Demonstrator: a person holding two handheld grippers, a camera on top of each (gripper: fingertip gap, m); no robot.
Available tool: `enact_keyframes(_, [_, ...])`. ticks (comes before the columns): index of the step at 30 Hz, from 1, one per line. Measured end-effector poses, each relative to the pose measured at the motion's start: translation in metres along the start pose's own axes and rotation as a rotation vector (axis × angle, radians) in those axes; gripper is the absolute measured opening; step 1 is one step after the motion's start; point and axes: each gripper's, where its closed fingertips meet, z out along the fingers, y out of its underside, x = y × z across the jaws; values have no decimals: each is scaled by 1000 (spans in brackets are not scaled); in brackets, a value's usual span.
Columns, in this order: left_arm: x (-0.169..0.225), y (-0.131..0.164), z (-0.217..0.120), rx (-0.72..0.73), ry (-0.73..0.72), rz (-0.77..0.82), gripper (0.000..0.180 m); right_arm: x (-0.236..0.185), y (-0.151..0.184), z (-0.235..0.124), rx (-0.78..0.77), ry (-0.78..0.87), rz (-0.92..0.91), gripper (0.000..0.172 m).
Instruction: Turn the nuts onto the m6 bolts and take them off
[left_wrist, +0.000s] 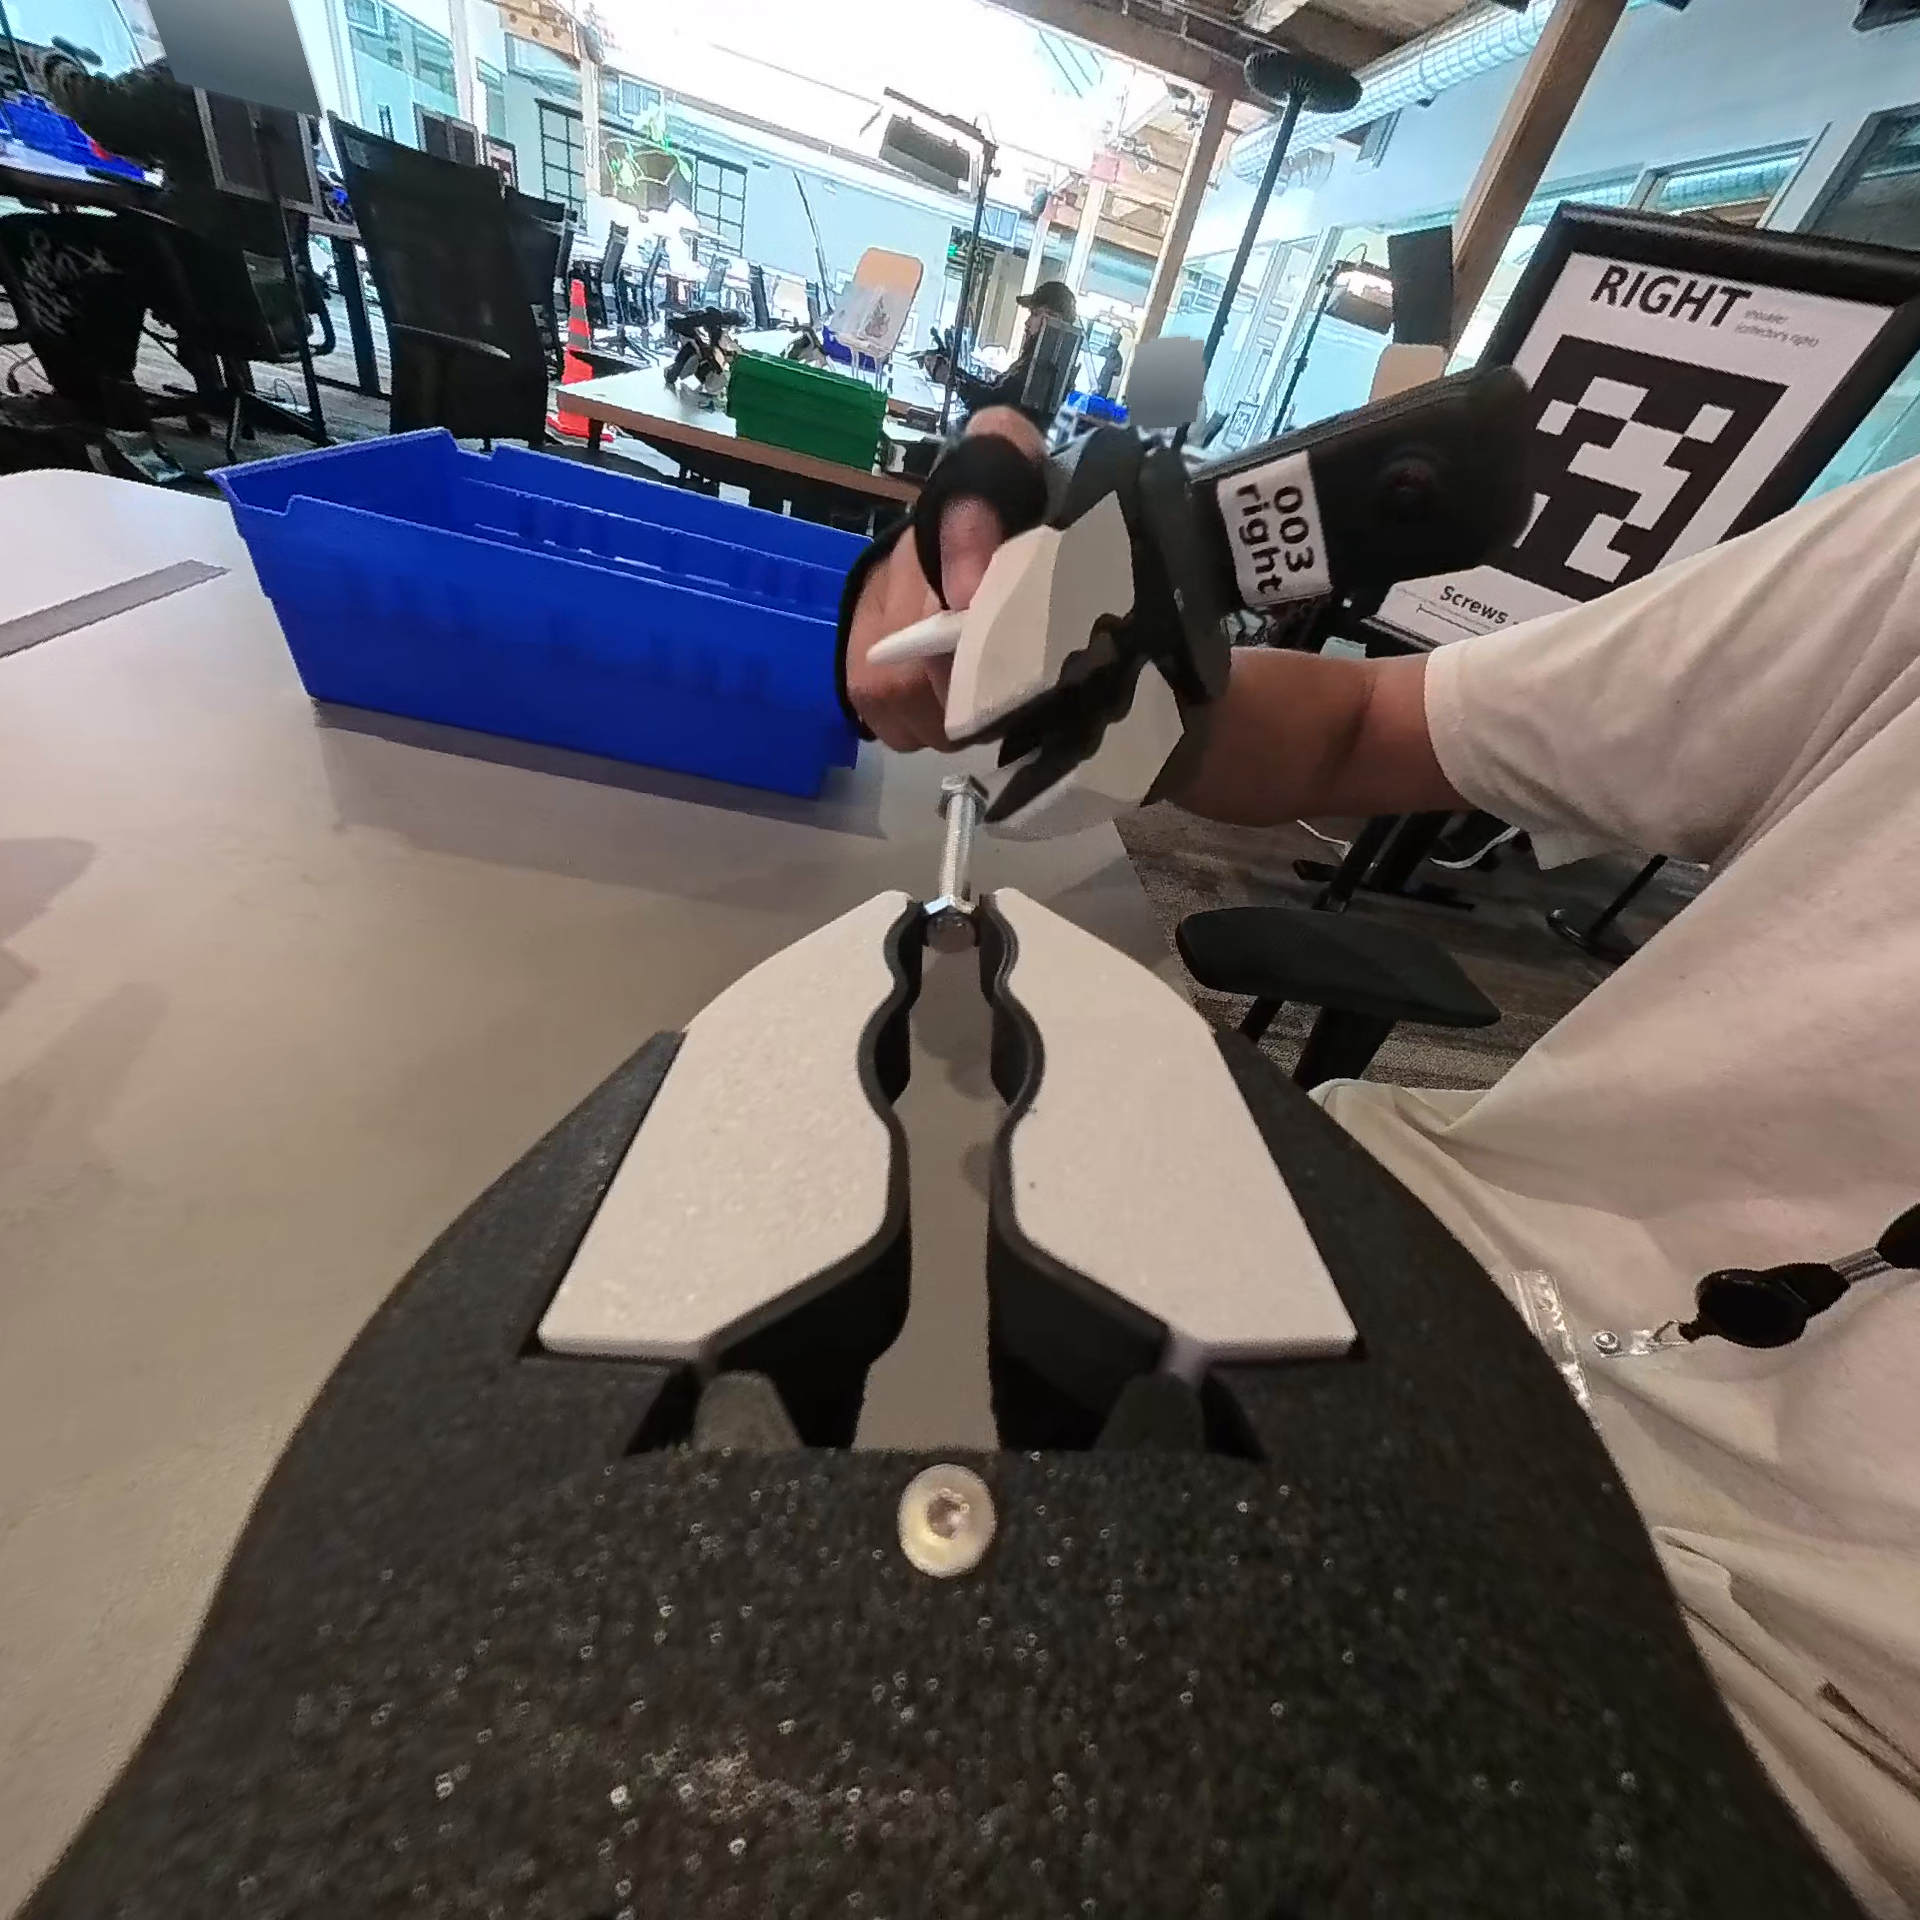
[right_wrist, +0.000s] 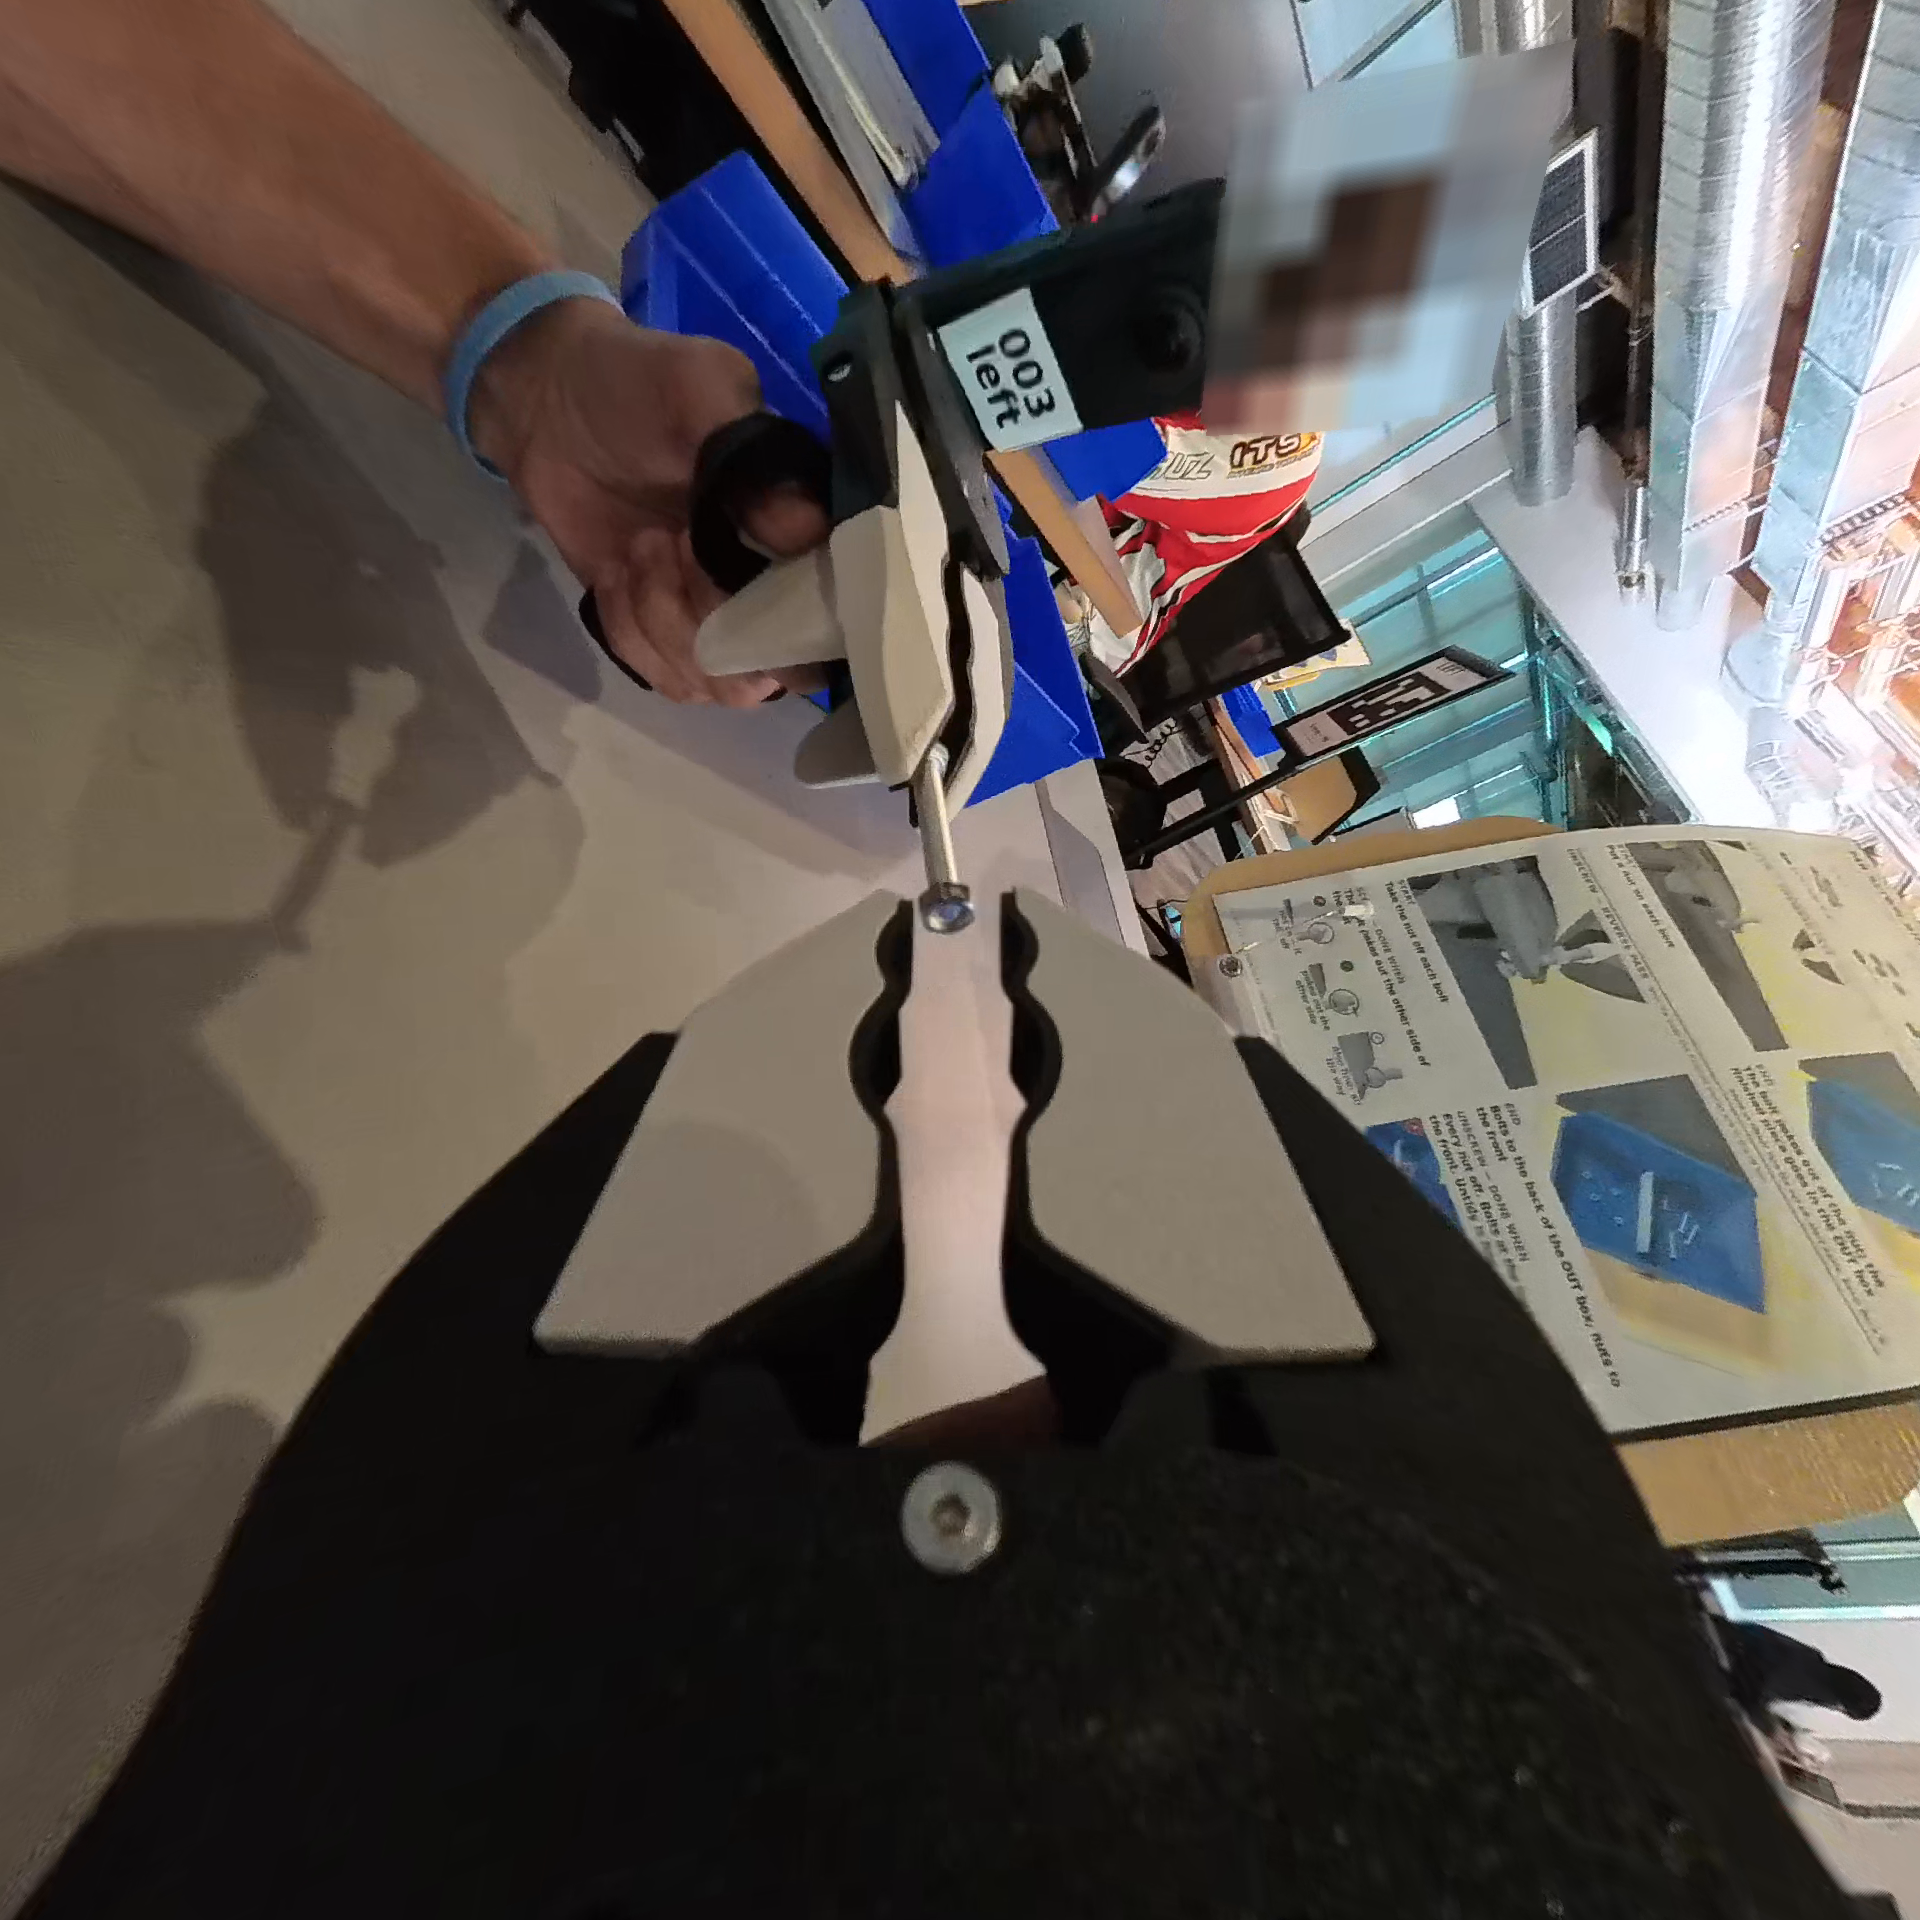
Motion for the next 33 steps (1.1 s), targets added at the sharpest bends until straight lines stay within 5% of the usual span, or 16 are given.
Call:
enact_keyframes(5, [2,0,1,-1,16,-3,10,-5,4,3,-30,-38,-12,24])
enact_keyframes(8, [3,2,2,-14,17,3,10,-5,5,6,-23,-44,23,11])
enact_keyframes(12, [4,0,2,-4,17,13,10,-1,-1,5,46,-100,278,10])
enact_keyframes(21, [-20,7,-4,-60,-162,96,10,-3,16,21,107,-386,1775,10])
enact_keyframes(24, [-20,7,-3,-62,-162,91,10,-4,16,20,134,-450,2076,10])
enact_keyframes(26, [-19,6,-2,-55,-147,79,10,-1,13,17,168,-439,1975,11])
enact_keyframes(28, [-17,6,-3,-50,-126,61,10,-1,17,14,143,-361,1713,37])
enact_keyframes(31, [-10,4,-2,-32,-69,26,10,-7,36,8,-8,-198,1071,51])
enact_keyframes(33, [-6,5,-1,-30,-31,3,10,-7,35,0,-63,-99,575,44])
